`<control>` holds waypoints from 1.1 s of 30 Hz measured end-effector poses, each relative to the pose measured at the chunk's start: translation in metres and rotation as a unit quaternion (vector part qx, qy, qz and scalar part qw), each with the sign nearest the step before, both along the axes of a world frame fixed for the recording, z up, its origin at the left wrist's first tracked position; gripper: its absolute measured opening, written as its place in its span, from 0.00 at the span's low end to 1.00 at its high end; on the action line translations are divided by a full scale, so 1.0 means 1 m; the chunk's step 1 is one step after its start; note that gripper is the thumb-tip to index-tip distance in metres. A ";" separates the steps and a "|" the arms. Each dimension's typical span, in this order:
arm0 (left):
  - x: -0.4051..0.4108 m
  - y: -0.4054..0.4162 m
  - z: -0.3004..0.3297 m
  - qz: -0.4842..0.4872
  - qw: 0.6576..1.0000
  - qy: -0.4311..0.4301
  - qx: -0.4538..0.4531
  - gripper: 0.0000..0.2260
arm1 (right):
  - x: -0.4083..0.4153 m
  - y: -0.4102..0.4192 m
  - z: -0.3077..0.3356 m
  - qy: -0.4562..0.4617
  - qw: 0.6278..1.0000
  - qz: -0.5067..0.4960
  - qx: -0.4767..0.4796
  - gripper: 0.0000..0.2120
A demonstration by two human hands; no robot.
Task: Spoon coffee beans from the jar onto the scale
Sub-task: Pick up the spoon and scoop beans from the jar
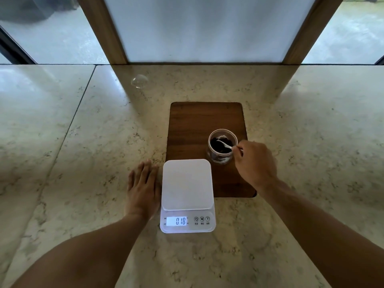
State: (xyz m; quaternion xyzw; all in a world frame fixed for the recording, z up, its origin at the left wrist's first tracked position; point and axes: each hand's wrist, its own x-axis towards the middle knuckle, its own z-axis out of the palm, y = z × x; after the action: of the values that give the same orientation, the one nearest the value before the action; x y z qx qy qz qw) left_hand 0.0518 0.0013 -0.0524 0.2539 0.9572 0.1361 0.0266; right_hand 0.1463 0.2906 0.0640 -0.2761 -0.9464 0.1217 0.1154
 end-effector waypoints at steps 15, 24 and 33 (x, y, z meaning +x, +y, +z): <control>0.000 0.001 -0.001 0.008 1.000 0.006 0.005 0.26 | -0.005 0.006 0.005 -0.036 0.999 -0.022 -0.022 0.13; -0.002 -0.001 -0.007 0.008 1.000 0.016 0.007 0.25 | -0.017 0.006 0.006 -0.051 0.987 -0.081 -0.132 0.14; -0.002 -0.001 -0.008 0.005 1.000 0.021 0.006 0.25 | -0.017 0.010 0.004 -0.038 0.963 -0.112 -0.240 0.17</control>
State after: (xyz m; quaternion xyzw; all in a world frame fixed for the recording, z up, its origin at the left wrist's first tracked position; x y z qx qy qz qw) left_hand 0.0499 -0.0001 -0.0605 0.2522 0.9580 0.1365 0.0043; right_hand 0.1292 0.3006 0.0677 -0.4041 -0.8561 0.3215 0.0228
